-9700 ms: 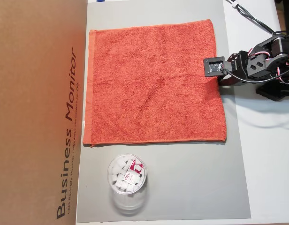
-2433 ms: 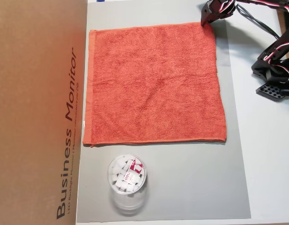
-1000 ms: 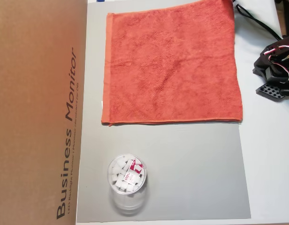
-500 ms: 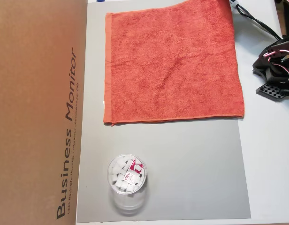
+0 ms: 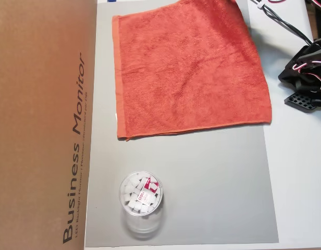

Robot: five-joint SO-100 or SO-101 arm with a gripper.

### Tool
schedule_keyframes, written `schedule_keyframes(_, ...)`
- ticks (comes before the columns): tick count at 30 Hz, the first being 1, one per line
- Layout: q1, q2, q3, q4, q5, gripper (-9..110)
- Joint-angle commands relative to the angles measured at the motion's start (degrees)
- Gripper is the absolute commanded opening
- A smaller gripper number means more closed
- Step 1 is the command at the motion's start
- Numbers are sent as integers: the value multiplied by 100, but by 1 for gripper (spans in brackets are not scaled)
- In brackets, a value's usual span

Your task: Fold the blanket.

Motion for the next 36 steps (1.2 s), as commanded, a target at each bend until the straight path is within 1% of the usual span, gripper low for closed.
schedule_keyframes(1,-272,167,-448,-105,97,0)
schedule_keyframes(27,-1617,132,-1318,-114,88,0)
schedule_keyframes(36,-2250,-817,-2514,-114,0,0)
